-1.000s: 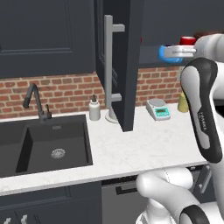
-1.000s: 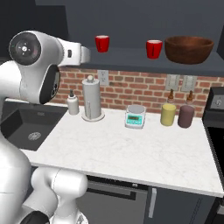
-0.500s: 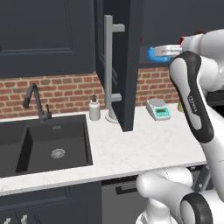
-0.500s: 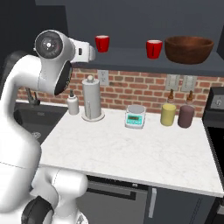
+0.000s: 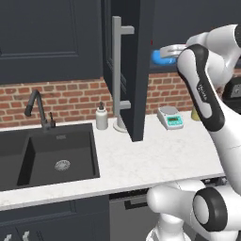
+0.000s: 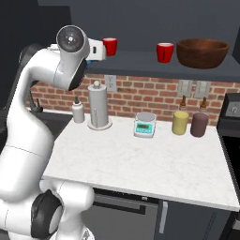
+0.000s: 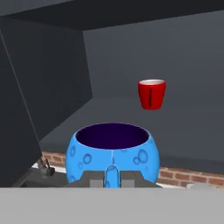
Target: Gather all objects into one cabinet and sort the glasses and bowls to opposite sides.
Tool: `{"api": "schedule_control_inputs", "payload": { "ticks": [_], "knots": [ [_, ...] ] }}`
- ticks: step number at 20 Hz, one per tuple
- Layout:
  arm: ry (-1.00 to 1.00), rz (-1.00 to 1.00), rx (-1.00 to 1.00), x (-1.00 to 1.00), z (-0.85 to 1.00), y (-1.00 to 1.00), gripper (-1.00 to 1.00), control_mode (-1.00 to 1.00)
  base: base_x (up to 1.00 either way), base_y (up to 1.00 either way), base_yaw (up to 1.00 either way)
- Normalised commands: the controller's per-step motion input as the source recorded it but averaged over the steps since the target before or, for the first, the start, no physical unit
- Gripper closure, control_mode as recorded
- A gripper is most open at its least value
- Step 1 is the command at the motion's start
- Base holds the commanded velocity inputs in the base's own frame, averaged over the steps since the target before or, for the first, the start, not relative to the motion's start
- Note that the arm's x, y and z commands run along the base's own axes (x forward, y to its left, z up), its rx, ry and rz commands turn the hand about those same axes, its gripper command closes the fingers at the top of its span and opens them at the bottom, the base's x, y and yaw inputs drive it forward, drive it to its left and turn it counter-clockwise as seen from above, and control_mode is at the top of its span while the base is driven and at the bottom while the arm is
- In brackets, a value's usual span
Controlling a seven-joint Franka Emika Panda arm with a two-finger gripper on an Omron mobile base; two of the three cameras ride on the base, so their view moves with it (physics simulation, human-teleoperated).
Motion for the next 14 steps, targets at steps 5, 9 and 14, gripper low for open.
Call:
{"api": "schedule_control_inputs", "payload": {
  "ticks": [5,9,14],
  "knots": [
    [0.00,0.06,-0.01,0.35,-0.24,0.15,1.00,-1.00,0.00,0.00,0.00],
    [0.00,0.02,-0.02,0.39,-0.19,0.27,1.00,-1.00,0.00,0.00,0.00],
    [0.03,0.01,0.00,0.44,-0.07,0.21,1.00,-1.00,0.00,0.00,0.00]
  ]
}}
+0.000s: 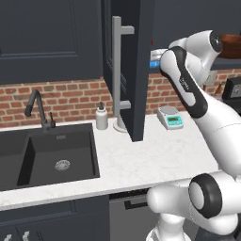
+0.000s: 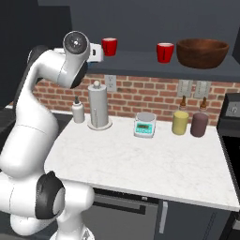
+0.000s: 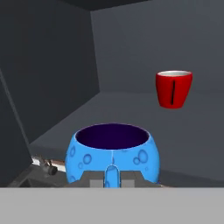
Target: Gather all objects into one cabinet and sort the glasses and bowls to opposite sides.
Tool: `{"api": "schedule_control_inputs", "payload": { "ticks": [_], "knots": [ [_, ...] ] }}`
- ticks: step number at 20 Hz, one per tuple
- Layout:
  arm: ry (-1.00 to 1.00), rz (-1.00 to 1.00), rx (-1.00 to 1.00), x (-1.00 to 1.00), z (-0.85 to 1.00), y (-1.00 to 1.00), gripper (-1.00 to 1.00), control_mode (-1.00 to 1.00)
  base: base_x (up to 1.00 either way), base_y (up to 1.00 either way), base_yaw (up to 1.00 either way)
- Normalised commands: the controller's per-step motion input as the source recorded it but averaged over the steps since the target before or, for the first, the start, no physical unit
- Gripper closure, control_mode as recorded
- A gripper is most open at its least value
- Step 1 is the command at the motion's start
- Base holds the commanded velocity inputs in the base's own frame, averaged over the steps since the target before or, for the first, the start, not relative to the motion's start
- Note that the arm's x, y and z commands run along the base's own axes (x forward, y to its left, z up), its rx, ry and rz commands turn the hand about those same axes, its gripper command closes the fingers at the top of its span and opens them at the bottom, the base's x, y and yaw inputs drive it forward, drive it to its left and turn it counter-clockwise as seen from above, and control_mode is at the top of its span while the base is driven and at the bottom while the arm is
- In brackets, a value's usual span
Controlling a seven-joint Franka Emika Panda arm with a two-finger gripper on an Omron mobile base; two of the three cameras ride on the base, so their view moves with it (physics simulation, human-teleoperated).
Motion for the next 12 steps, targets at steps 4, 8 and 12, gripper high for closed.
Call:
{"api": "schedule_control_inputs", "payload": {
  "ticks": [4,8,12],
  "knots": [
    [0.07,0.00,0.00,0.45,0.00,0.15,1.00,-1.00,0.00,0.00,0.00],
    [0.07,0.00,0.00,0.41,0.00,0.06,1.00,-1.00,0.00,0.00,0.00],
    [0.08,0.00,0.00,0.45,0.00,0.14,1.00,-1.00,0.00,0.00,0.00]
  ]
}}
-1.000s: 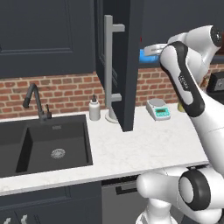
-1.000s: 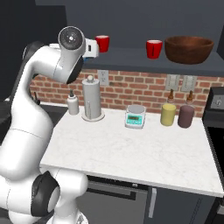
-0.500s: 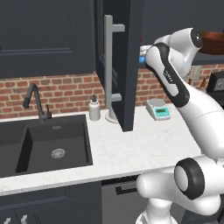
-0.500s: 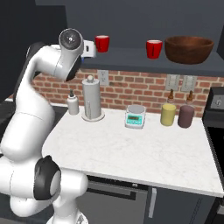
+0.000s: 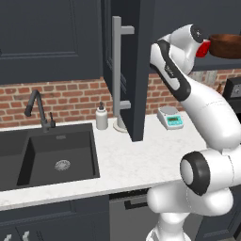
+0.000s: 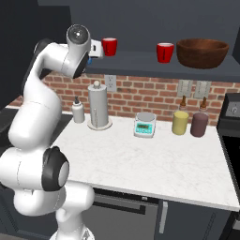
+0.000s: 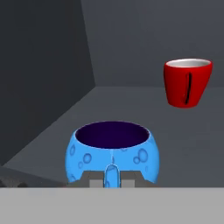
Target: Gather all objects into one cabinet and sort the glasses and bowls to opposite sides.
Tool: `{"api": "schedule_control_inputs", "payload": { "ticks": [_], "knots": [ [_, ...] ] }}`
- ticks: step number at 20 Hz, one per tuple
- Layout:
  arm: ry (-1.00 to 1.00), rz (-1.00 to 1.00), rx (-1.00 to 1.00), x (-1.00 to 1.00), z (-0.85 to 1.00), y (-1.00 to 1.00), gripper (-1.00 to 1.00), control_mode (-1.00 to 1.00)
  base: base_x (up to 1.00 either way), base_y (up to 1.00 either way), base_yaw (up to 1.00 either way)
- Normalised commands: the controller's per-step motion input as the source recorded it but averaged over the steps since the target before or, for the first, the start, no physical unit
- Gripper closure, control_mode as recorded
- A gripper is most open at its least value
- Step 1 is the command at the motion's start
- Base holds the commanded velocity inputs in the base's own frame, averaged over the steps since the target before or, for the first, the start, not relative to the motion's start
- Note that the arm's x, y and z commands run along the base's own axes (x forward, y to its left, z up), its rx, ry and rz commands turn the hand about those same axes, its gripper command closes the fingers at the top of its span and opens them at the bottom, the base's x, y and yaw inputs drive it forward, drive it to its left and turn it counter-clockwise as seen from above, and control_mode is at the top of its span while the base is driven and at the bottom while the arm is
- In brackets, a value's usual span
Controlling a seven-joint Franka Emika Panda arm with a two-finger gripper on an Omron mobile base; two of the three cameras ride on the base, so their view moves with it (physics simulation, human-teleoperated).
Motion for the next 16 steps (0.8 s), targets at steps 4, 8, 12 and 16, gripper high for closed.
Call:
{"api": "schedule_control_inputs", "payload": {
  "ticks": [4,8,12,16],
  "knots": [
    [0.14,0.00,0.00,0.46,0.00,0.18,1.00,-1.00,0.00,0.00,0.00],
    [0.09,0.00,0.00,0.35,0.00,0.08,1.00,-1.00,0.00,0.00,0.00],
    [0.01,0.00,0.00,0.32,-0.08,0.09,1.00,-1.00,0.00,0.00,0.00],
    [0.00,0.00,0.00,0.29,-0.04,0.01,1.00,-1.00,0.00,0.00,0.00]
  ]
}}
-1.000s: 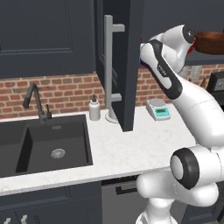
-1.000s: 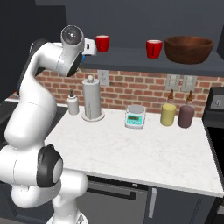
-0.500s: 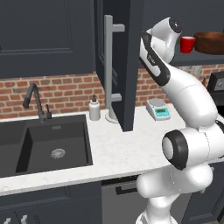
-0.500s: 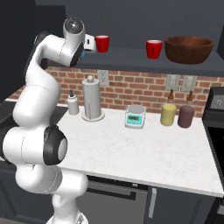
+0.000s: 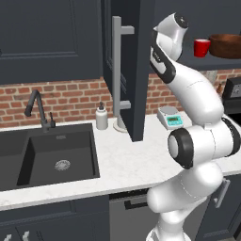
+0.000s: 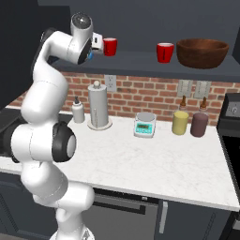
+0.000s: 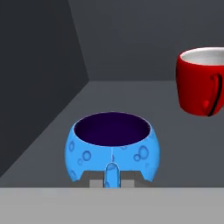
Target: Gather all objects into one cabinet and sort the glasses and bowls to opposite sides.
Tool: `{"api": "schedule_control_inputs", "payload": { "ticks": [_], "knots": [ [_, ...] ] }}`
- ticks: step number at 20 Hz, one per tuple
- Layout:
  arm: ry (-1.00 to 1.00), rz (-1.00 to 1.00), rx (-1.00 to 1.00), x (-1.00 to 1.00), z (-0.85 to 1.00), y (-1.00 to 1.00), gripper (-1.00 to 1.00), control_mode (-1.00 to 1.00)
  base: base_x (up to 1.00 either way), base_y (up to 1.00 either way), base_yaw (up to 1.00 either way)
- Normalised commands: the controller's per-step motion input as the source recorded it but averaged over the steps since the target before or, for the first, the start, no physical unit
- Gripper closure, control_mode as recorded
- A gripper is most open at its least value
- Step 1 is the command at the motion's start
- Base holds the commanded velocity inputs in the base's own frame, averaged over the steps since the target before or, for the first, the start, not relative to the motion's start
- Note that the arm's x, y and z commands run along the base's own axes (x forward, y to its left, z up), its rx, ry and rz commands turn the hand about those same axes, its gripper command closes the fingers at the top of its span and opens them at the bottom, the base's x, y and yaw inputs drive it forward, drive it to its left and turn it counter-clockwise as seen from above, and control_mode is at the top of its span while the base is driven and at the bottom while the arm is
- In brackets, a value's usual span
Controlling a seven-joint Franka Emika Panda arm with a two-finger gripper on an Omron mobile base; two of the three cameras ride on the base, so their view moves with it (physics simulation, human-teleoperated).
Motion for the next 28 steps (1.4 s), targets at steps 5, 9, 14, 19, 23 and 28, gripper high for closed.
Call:
{"api": "schedule_control_inputs", "payload": {
  "ticks": [5,9,14,19,23,28],
  "knots": [
    [-0.01,0.00,-0.01,0.21,-0.16,0.00,1.00,-1.00,0.00,0.00,0.00],
    [-0.01,0.00,-0.01,0.23,-0.15,0.03,1.00,-1.00,0.00,0.00,0.00],
    [0.00,0.00,0.00,0.27,-0.11,0.03,1.00,-1.00,0.00,0.00,0.00],
    [0.00,0.00,0.00,0.25,-0.12,0.06,1.00,-1.00,0.00,0.00,0.00],
    [0.00,0.00,0.00,0.20,-0.03,0.08,1.00,-1.00,0.00,0.00,0.00],
    [0.00,0.00,0.00,0.24,0.00,0.11,1.00,-1.00,0.00,0.00,0.00]
  ]
}}
